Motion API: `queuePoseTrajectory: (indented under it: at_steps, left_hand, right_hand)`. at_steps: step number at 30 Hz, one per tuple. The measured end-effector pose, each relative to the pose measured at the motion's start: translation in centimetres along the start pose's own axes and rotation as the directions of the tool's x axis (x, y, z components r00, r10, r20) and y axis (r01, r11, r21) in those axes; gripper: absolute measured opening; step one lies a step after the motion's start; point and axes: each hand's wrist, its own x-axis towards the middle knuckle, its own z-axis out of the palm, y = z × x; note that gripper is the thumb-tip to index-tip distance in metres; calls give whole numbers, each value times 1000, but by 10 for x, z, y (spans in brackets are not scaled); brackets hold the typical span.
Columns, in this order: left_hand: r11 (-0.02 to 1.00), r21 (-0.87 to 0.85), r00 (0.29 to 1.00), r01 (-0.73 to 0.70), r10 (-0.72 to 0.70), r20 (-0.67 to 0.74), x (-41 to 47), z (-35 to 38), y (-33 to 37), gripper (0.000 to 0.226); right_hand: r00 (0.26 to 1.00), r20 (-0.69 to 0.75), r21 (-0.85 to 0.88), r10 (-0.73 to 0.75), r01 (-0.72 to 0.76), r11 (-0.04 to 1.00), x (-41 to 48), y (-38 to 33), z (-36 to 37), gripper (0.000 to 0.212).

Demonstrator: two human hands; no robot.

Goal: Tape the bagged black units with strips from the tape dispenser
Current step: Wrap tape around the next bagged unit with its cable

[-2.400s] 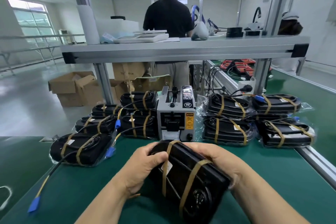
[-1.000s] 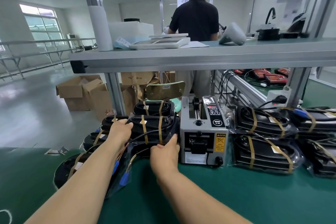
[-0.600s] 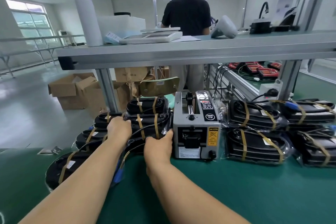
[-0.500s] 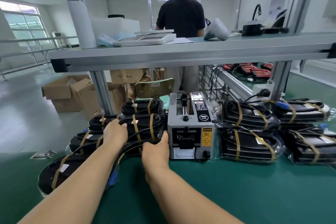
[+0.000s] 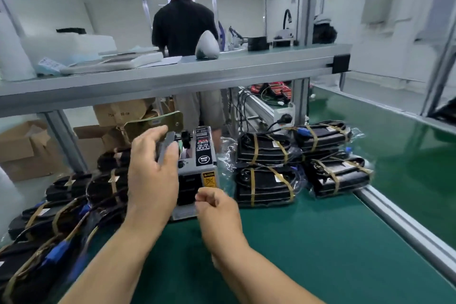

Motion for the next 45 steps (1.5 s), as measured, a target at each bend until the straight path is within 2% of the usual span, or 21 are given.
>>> queuePoseTrajectory:
  at_steps: [4,7,11,15,20,23,27,29,31,35,37,40,41,42,44,45]
  left_hand:
    - [988,-98,972,-120,137,189,-18,64,47,31]
    - [985,-95,929,-148,171,328,-26,122,65,34]
    - [990,-37,839,-137,136,526,-39,198,72,48]
    - [973,110,741,-201,77,667,-50,257,69,63]
    - [943,223,638,-245,-16,770,-59,300,64,86]
    - [902,335,603,-273,-111,790,-63,313,60,89]
    - [839,410,560,-357,-159,813,-67,317,57,74]
    - [823,410,551,-394,-146,822,-68,314,56,65]
    - [824,408,558,-394,-139,818,-68,308,57,63]
    - [877,346,577,-332,-101,810,-76,286,60,62]
    - [929,270,586,-253,-75,807,-87,269,62,59]
    - [985,135,634,-109,-36,772,-106,239,62,57]
    - [993,91,660,-80,-16,751,-112,227,62,55]
    - [996,52,682,-67,8,732,-118,215,62,52]
    - [999,-10,705,-42,37,708,-130,188,62,49]
    - [999,-31,709,-8,27,705,-136,173,61,50]
  right_hand:
    - [980,-180,59,-86,98,993,15,-21,-78,31]
    - [929,-352,5,-112,122,993,36,-34,-147,33]
    - [839,-524,-132,-145,88,987,62,-39,-233,45]
    - [756,-641,-212,-133,-8,977,84,-32,-297,56]
    - [705,-706,-206,-70,-110,972,107,-15,-346,103]
    - [715,-698,-281,-20,-248,927,120,-3,-356,96]
    - [783,-615,-412,97,-423,807,134,9,-346,83]
    - [799,-599,-417,57,-372,829,139,13,-340,76]
    - [789,-614,-368,-33,-248,896,138,15,-336,67]
    - [726,-680,-92,-107,60,994,120,14,-321,69]
    - [714,-698,126,-58,202,971,107,11,-311,73]
    - [782,-622,402,39,277,873,80,5,-291,88]
    - [810,-586,441,41,276,854,68,4,-283,85]
    - [831,-557,450,22,279,848,56,3,-274,73]
    - [856,-513,366,-62,284,886,27,-3,-254,42]
    - [865,-488,286,-118,286,914,12,-6,-244,39]
